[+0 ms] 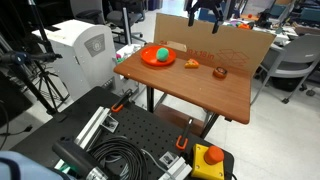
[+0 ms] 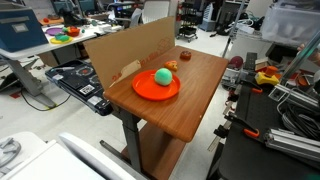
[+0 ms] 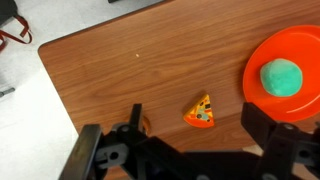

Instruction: Move a piece of the pizza plush toy to the right

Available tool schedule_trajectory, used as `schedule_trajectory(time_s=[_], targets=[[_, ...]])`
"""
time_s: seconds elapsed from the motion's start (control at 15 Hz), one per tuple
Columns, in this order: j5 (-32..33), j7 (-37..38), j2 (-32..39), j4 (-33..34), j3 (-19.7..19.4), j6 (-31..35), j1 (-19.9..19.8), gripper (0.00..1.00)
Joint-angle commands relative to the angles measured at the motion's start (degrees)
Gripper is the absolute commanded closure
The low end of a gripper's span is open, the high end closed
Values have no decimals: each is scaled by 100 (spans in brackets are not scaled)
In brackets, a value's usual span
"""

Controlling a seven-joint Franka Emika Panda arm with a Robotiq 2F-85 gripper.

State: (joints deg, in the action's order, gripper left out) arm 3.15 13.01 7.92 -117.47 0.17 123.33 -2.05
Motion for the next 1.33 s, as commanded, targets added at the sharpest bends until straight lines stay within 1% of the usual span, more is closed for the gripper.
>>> schedule_trajectory(time_s=[0.0,0.4,0.73,0.93,1.27], targets=[[-41,383,1053,961,-60,-137,175,0],[23,983,2394,2022,-240,-206,460,0],[14,1250,3311,2871,-432,-419,639,0],[18,1354,3736,3283,-501,-579,746,0],[24,1472,4247,3890,-548,-866,920,0]])
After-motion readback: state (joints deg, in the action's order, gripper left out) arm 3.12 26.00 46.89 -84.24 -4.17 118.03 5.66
